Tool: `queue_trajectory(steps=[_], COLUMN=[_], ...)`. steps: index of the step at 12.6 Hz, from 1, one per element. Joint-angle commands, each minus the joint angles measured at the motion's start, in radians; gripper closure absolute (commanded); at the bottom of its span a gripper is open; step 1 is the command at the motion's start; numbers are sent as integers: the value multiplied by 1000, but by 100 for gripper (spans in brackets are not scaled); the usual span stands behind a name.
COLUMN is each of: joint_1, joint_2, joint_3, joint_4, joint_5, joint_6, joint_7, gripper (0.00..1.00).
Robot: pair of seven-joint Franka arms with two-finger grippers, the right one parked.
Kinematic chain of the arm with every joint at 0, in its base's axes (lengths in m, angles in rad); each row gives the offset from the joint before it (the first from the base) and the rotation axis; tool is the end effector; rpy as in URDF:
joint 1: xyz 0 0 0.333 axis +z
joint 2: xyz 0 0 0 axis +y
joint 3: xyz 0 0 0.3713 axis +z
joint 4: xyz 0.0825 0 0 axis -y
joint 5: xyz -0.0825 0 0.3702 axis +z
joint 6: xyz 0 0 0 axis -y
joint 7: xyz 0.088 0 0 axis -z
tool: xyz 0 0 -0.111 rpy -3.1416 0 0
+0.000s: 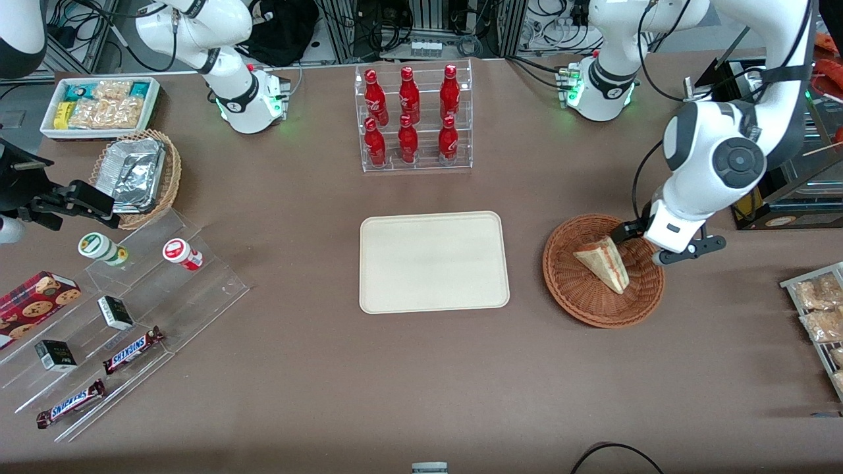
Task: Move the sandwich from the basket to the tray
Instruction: 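Move the left gripper over the wrapped sandwich in the wicker basket, then lower the open left gripper and close it on the sandwich's end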
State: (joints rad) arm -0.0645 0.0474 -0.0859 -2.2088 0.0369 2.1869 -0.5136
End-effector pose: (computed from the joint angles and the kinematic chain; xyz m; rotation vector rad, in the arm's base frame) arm 0.5133 -0.0759 0.4128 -3.0491 -0.5246 0.0883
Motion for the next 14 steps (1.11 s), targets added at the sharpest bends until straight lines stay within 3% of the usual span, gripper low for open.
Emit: queue_trajectory(steps=[1,8,14], joint_1=[-3,-5,-3], joint_2=[-20,77,153], joint_3=[-11,-49,-51], joint_4=[-69,-83,-72], joint_5=[3,0,3], joint_6=[100,220,261], joint_7=[-153,-620,-638], gripper=[0,0,0])
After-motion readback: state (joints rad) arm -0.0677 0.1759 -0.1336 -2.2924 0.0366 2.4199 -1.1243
